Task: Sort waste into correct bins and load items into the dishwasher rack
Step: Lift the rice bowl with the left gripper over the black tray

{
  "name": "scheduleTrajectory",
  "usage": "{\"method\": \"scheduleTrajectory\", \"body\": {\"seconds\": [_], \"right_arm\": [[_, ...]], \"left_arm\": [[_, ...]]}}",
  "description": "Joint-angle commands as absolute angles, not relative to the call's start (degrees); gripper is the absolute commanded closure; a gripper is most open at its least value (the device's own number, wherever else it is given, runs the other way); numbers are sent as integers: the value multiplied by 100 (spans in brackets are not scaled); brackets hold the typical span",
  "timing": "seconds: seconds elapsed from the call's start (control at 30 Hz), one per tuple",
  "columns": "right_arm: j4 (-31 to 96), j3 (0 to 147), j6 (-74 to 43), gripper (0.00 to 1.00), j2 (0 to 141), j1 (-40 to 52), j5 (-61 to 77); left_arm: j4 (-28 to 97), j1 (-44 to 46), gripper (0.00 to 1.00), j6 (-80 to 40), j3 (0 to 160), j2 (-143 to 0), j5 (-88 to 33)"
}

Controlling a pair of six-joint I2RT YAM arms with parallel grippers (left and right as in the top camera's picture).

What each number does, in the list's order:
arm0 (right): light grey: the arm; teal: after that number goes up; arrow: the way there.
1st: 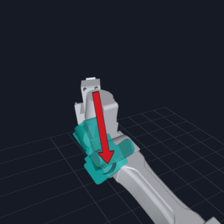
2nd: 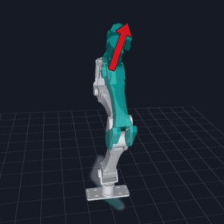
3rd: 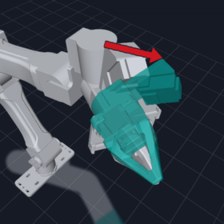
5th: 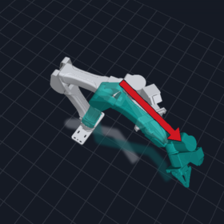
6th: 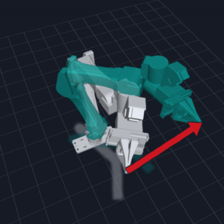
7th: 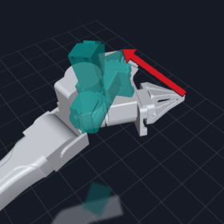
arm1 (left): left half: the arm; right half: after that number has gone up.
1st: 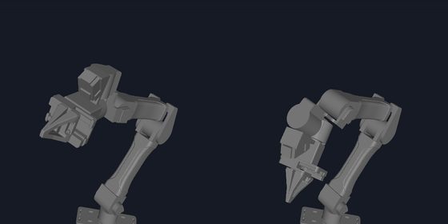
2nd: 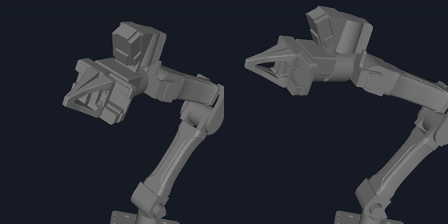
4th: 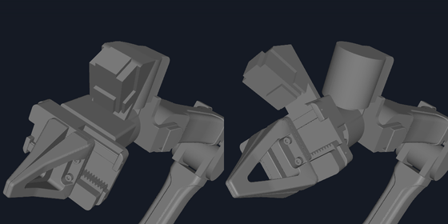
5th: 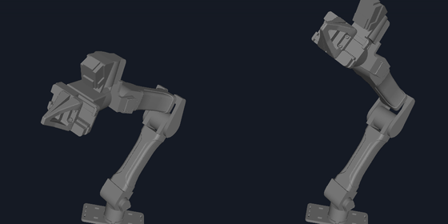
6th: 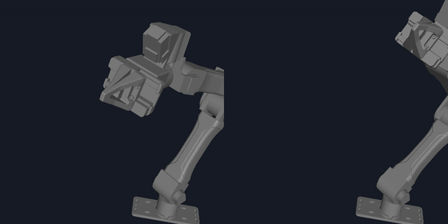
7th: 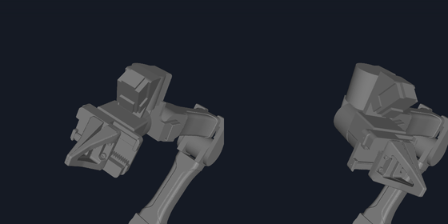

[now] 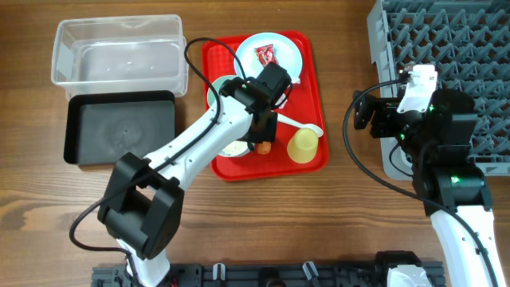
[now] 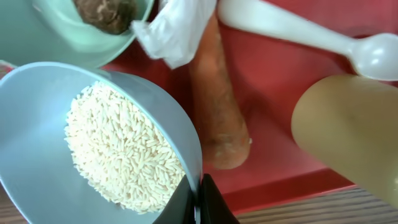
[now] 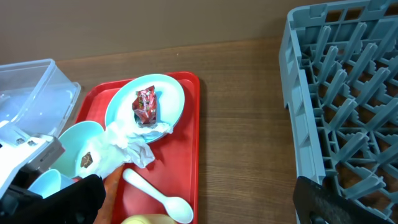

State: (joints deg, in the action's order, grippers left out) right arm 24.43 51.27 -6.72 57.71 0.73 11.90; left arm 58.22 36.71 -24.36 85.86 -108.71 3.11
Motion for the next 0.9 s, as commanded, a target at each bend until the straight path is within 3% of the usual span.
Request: {"method": "scheduleTrajectory", "body": {"seconds": [0.0, 0.57, 0.87], "right_arm": [[2421, 5282, -596, 0, 5804, 110, 1096], [2410, 5282, -596, 0, 5804, 110, 1031], [2429, 5282, -593, 0, 5804, 110, 1031]], "left_arm": [[5990, 3489, 96, -2451, 8707, -10847, 281], [6351, 1004, 96, -2265, 8739, -9662, -626], [6368, -515, 96, -1184, 8700, -9664, -2261]]}}
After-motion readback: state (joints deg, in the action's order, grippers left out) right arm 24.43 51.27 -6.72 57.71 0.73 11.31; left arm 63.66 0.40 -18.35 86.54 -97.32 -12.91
